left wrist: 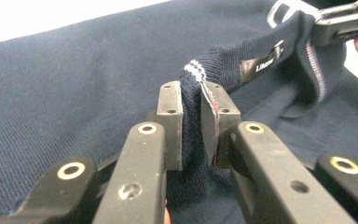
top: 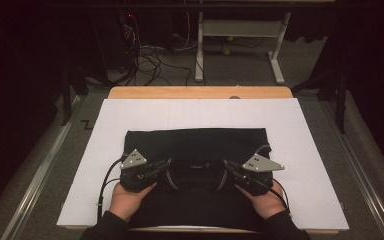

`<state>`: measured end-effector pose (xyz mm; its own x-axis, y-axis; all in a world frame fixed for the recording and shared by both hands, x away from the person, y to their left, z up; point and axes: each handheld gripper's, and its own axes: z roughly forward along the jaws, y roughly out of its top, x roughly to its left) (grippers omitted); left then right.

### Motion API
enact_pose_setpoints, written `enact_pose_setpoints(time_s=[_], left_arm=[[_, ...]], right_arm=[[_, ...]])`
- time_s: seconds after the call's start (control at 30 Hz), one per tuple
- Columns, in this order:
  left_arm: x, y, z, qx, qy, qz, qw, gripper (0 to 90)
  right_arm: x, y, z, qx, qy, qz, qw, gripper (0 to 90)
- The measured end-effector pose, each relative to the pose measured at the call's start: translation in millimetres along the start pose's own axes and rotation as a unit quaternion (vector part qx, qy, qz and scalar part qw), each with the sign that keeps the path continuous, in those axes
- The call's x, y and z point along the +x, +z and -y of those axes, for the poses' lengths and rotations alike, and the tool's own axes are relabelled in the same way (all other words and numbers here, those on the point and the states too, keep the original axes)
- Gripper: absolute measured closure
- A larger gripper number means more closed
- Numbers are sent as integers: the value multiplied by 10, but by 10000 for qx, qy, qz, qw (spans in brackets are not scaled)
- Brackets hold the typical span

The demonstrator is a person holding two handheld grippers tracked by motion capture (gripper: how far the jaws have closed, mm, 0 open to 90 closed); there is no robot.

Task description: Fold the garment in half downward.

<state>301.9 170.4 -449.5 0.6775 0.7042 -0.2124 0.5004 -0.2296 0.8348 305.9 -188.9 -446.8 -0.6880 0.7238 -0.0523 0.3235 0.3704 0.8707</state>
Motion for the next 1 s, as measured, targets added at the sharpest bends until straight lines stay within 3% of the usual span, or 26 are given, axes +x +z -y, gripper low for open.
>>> enact_pose_setpoints(time_s=[0.63, 1.0], left_arm=[[-354, -336, 152, -180, 443, 259, 9985, 751], [-554, -458, 287, -117, 601, 448, 9971, 755]], right_arm=[[247, -387, 110, -305, -196, -380, 9986, 807], [360, -547, 214, -246, -303, -554, 9977, 806]])
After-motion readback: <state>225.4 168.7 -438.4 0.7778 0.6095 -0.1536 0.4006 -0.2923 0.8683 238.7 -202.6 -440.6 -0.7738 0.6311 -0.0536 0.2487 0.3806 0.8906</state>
